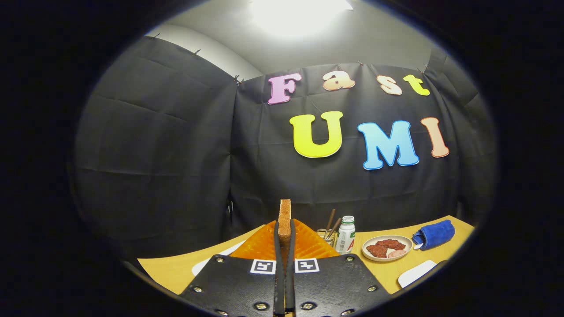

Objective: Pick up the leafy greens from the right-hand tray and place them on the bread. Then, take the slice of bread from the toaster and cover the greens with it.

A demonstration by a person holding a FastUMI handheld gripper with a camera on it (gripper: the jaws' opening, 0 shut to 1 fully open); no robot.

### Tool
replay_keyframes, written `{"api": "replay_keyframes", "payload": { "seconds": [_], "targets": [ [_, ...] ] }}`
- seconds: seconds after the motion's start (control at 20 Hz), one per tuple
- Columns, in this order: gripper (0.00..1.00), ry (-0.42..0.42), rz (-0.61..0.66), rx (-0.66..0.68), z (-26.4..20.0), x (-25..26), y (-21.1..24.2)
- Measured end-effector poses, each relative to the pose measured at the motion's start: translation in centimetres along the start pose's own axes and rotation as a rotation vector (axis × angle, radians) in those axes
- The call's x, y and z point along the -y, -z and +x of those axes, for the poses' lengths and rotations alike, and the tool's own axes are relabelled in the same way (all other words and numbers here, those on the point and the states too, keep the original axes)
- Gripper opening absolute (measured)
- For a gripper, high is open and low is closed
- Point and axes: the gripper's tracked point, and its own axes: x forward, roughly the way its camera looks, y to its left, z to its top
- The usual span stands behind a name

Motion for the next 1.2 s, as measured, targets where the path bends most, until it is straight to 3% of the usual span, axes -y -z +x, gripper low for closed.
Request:
{"api": "replay_keyframes", "payload": {
  "seconds": [0.7, 1.2],
  "targets": [
    [0.01, 0.095, -0.004, -0.053, -1.3, 7.0, 4.0],
    [0.01, 0.101, 0.017, -0.097, -1.5, 8.8, 6.5]
  ]
}}
